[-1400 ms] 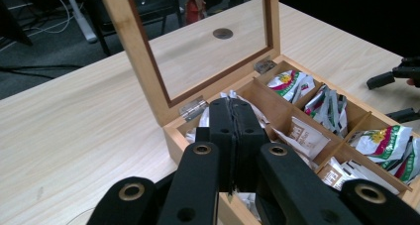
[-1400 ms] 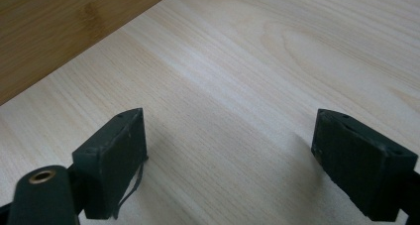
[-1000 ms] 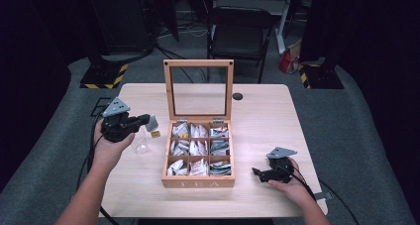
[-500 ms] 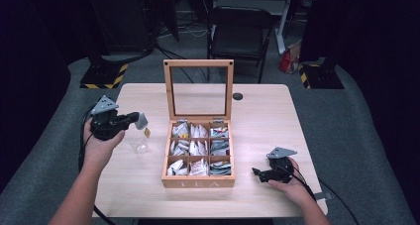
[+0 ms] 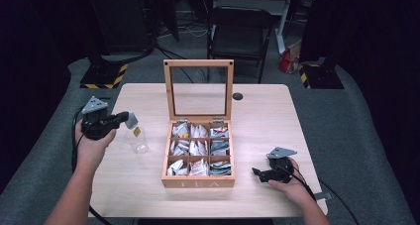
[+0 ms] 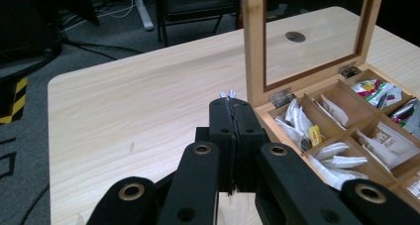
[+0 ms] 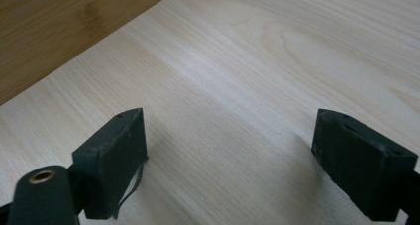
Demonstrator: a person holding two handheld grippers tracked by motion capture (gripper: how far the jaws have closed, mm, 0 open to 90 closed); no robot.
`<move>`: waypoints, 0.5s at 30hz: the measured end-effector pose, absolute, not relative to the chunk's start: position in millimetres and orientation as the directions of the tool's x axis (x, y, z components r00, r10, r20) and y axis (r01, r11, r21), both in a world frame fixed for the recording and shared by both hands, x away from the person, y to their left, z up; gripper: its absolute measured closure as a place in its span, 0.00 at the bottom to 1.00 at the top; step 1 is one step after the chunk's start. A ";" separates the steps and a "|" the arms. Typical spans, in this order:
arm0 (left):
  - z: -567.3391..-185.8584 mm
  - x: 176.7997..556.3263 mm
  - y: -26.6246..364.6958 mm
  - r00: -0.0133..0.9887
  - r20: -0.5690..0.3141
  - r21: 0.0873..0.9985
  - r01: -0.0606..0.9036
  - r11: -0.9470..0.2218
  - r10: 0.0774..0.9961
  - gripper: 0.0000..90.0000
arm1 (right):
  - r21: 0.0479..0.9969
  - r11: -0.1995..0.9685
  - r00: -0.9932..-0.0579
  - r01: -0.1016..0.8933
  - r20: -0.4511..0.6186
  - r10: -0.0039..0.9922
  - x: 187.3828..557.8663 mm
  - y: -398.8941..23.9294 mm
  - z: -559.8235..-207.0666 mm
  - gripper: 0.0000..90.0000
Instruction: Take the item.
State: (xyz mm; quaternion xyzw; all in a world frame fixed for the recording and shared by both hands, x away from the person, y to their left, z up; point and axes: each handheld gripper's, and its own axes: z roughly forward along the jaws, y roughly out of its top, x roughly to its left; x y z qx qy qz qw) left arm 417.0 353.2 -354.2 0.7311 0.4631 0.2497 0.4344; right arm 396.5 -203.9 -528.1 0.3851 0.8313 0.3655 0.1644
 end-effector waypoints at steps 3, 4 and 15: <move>-357.7 418.4 355.7 0.438 -0.041 0.865 0.466 -0.188 0.898 0.99 | 0.737 0.434 -0.646 0.519 0.006 0.763 396.3 -203.8 -528.2 0.14; -358.8 418.6 356.2 0.435 -0.043 0.863 0.469 -0.186 0.899 0.99 | 0.737 0.434 -0.647 0.519 0.007 0.763 396.4 -203.8 -528.2 0.15; -378.4 422.1 360.0 0.406 -0.049 0.851 0.496 -0.175 0.913 0.99 | 0.737 0.434 -0.646 0.519 0.006 0.763 396.3 -203.8 -528.2 0.15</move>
